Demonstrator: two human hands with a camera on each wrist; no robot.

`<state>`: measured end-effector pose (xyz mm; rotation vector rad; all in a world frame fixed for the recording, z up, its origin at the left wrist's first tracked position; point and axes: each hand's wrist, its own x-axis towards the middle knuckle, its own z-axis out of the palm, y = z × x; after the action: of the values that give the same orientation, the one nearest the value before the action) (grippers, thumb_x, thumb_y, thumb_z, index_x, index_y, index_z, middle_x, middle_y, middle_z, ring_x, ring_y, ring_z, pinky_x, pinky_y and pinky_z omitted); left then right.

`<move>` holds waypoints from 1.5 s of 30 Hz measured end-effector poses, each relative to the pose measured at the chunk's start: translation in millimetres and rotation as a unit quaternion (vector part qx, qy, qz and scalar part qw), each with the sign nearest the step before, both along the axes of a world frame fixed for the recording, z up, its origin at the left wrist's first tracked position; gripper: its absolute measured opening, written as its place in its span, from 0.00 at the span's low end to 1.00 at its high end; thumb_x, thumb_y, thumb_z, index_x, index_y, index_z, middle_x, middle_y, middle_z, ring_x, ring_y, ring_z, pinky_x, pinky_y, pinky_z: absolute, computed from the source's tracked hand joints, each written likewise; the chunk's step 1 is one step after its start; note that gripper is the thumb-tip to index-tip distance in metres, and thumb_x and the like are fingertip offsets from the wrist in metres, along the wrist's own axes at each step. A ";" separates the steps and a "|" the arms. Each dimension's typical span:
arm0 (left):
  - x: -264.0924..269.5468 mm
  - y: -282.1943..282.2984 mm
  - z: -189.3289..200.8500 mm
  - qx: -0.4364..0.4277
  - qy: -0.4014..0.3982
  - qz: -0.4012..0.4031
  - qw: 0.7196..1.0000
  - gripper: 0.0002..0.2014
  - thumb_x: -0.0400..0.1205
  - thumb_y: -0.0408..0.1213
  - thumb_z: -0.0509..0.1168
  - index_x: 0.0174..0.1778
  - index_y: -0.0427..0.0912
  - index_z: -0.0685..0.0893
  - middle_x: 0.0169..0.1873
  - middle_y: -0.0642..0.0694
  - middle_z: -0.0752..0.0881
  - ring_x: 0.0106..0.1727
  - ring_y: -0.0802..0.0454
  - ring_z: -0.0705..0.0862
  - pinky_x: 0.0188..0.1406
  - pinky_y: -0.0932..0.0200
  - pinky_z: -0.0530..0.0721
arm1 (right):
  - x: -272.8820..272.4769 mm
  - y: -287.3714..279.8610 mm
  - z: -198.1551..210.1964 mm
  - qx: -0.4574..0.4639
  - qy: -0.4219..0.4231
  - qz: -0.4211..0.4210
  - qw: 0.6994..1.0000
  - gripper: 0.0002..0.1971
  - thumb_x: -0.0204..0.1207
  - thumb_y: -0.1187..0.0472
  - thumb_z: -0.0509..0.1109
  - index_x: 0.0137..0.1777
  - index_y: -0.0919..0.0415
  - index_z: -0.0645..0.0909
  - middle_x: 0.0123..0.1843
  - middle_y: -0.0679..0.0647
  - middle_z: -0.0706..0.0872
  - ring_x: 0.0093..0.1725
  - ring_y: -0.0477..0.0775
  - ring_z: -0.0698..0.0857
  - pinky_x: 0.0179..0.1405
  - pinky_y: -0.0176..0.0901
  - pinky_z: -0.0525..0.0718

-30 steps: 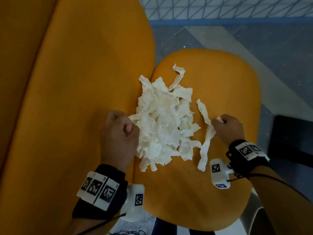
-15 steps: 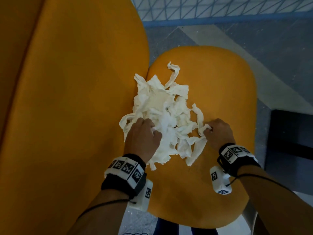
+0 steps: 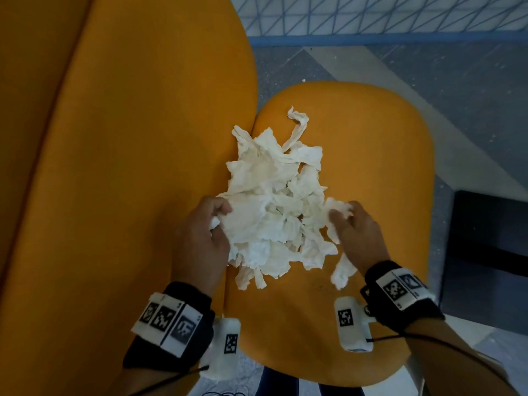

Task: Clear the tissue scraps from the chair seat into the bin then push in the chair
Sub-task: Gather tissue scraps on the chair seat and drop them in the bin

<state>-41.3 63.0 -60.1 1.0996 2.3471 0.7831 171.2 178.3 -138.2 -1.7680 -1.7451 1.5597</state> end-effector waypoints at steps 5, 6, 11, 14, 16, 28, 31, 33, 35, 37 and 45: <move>-1.1 22.0 -30.2 -0.107 -0.046 0.024 0.993 0.18 0.79 0.55 0.58 0.65 0.60 0.67 0.47 0.41 0.87 0.44 0.43 0.86 0.38 0.41 0.88 | -18.8 -11.9 -40.6 -0.064 -0.174 0.166 0.969 0.25 0.73 0.40 0.68 0.63 0.53 0.68 0.48 0.57 0.83 0.43 0.58 0.82 0.34 0.45 0.76; -1.7 25.7 -37.3 -0.152 -0.063 0.022 0.986 0.25 0.77 0.61 0.60 0.69 0.61 0.63 0.56 0.41 0.86 0.53 0.41 0.86 0.47 0.39 0.88 | -19.6 -13.7 -45.4 -0.062 -0.209 0.185 0.958 0.19 0.75 0.43 0.66 0.56 0.56 0.71 0.48 0.59 0.81 0.43 0.59 0.80 0.37 0.48 0.76; -2.7 33.2 -56.0 -0.228 0.023 -0.061 0.972 0.18 0.82 0.48 0.64 0.66 0.47 0.80 0.60 0.42 0.87 0.61 0.42 0.83 0.57 0.48 0.83 | -15.3 -17.1 -38.4 -0.034 -0.183 0.110 0.976 0.15 0.78 0.52 0.58 0.32 0.58 0.68 0.33 0.58 0.78 0.35 0.62 0.77 0.34 0.47 0.73; -4.2 27.7 -51.8 -0.177 0.039 -0.052 0.982 0.15 0.86 0.46 0.59 0.56 0.41 0.84 0.52 0.41 0.88 0.53 0.43 0.85 0.47 0.52 0.81 | -8.3 -17.2 -24.5 -0.011 -0.155 0.034 0.987 0.23 0.80 0.49 0.60 0.27 0.62 0.66 0.26 0.57 0.74 0.29 0.61 0.74 0.27 0.45 0.67; -5.4 19.2 -45.9 -0.131 0.037 -0.039 0.990 0.15 0.86 0.47 0.57 0.48 0.40 0.83 0.43 0.43 0.87 0.46 0.43 0.84 0.41 0.52 0.80 | -2.6 -16.8 -16.2 -0.008 -0.132 -0.005 0.991 0.26 0.78 0.45 0.64 0.29 0.66 0.70 0.27 0.60 0.76 0.28 0.59 0.74 0.26 0.45 0.69; 22.1 -19.6 -9.3 -0.100 -0.045 -0.018 0.994 0.16 0.79 0.33 0.65 0.55 0.57 0.71 0.53 0.48 0.84 0.49 0.45 0.84 0.44 0.51 0.84 | 10.1 -22.5 9.8 -0.036 0.023 -0.087 0.995 0.11 0.78 0.66 0.61 0.59 0.56 0.75 0.41 0.47 0.80 0.40 0.50 0.79 0.34 0.38 0.74; 36.9 -12.6 -28.7 -0.189 -0.008 -0.057 0.980 0.23 0.82 0.47 0.64 0.72 0.59 0.65 0.65 0.46 0.84 0.61 0.43 0.84 0.55 0.47 0.85 | -3.9 -28.0 5.7 -0.064 -0.008 -0.021 0.998 0.14 0.79 0.59 0.60 0.63 0.61 0.76 0.50 0.54 0.84 0.50 0.59 0.82 0.38 0.41 0.75; 38.6 -11.4 -47.0 -0.220 -0.001 -0.069 0.973 0.23 0.83 0.49 0.63 0.74 0.57 0.67 0.67 0.48 0.83 0.66 0.45 0.83 0.60 0.48 0.83 | -18.1 -35.1 2.2 -0.068 -0.035 0.048 0.996 0.19 0.79 0.53 0.63 0.68 0.58 0.73 0.58 0.54 0.83 0.55 0.57 0.82 0.47 0.42 0.74; 36.4 -10.5 -59.4 -0.215 0.023 -0.061 0.975 0.16 0.84 0.47 0.60 0.68 0.52 0.77 0.62 0.47 0.85 0.63 0.46 0.83 0.57 0.52 0.81 | -32.0 -42.7 -1.2 -0.072 -0.035 0.091 0.993 0.27 0.77 0.48 0.67 0.74 0.56 0.68 0.66 0.51 0.82 0.61 0.56 0.82 0.54 0.42 0.75; 33.4 -9.7 -60.3 -0.189 0.040 -0.038 0.980 0.13 0.84 0.46 0.59 0.61 0.47 0.81 0.56 0.47 0.85 0.57 0.46 0.83 0.50 0.54 0.77 | -43.4 -46.8 -5.3 -0.083 -0.034 0.109 0.990 0.34 0.74 0.44 0.71 0.77 0.53 0.66 0.71 0.51 0.80 0.68 0.58 0.80 0.60 0.45 0.78; 16.4 -38.0 -22.5 -0.037 0.037 0.029 0.998 0.08 0.81 0.43 0.66 0.47 0.43 0.82 0.40 0.49 0.80 0.40 0.50 0.78 0.35 0.63 0.71 | -63.1 -50.3 -13.4 -0.096 -0.129 0.139 0.977 0.20 0.80 0.50 0.62 0.63 0.65 0.75 0.64 0.62 0.81 0.64 0.66 0.80 0.61 0.55 0.79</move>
<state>-24.9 24.9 -82.6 1.0515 2.4593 0.6800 108.0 128.0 -151.5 -1.9627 -2.1052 1.7218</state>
